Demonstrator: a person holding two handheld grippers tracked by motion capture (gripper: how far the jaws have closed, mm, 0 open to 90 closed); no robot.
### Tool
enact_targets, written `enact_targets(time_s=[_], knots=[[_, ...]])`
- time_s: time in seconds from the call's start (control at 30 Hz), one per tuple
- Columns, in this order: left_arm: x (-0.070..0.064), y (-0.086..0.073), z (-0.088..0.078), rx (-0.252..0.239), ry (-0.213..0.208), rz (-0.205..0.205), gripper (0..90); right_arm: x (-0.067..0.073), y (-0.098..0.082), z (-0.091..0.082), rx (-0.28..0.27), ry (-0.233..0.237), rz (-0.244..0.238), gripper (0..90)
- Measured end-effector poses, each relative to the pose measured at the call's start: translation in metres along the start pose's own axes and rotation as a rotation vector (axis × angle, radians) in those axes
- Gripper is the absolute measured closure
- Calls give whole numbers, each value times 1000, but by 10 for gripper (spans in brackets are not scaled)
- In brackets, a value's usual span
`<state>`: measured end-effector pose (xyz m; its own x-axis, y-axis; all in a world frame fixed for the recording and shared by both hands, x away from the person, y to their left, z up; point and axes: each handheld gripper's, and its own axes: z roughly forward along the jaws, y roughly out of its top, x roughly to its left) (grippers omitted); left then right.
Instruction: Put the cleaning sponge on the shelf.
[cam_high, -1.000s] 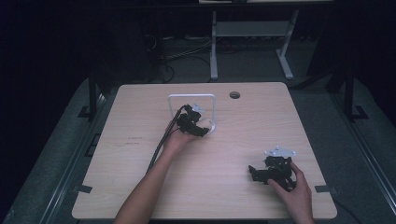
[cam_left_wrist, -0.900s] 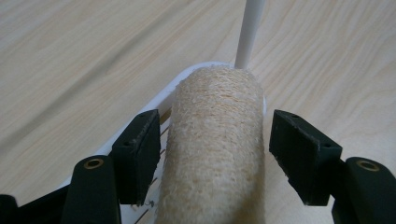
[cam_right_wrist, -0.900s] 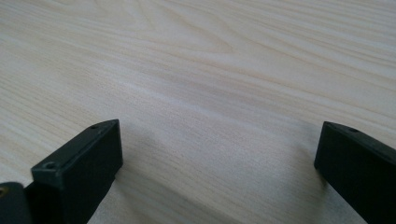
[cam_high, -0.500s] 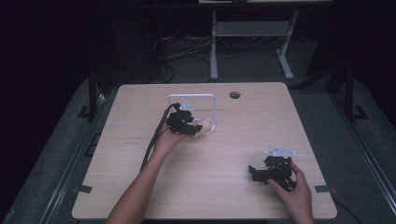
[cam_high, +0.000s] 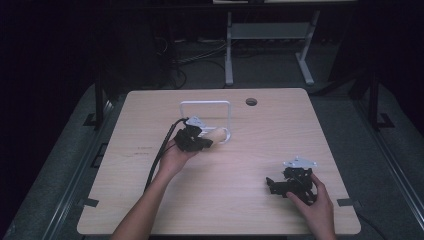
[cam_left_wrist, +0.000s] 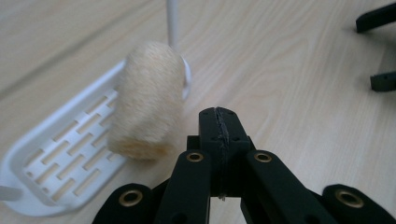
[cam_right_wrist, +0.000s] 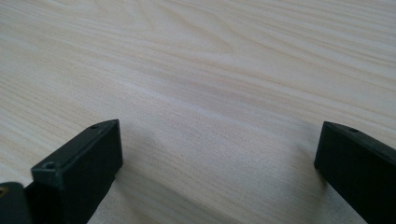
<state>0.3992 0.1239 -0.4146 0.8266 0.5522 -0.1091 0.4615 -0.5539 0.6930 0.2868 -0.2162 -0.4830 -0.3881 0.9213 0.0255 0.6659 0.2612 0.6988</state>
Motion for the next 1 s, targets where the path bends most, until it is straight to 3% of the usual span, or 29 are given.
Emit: enact_targets(time_s=[0.33,0.63,1.0], knots=[[-3,-10,18,33,-3,24,884,0,0,0,0,0,1,5],[3,-18,34,62,-4,15,880,0,0,0,0,0,2,5],[15,-21,35,47,17,-22,878,0,0,0,-1,0,2,5]])
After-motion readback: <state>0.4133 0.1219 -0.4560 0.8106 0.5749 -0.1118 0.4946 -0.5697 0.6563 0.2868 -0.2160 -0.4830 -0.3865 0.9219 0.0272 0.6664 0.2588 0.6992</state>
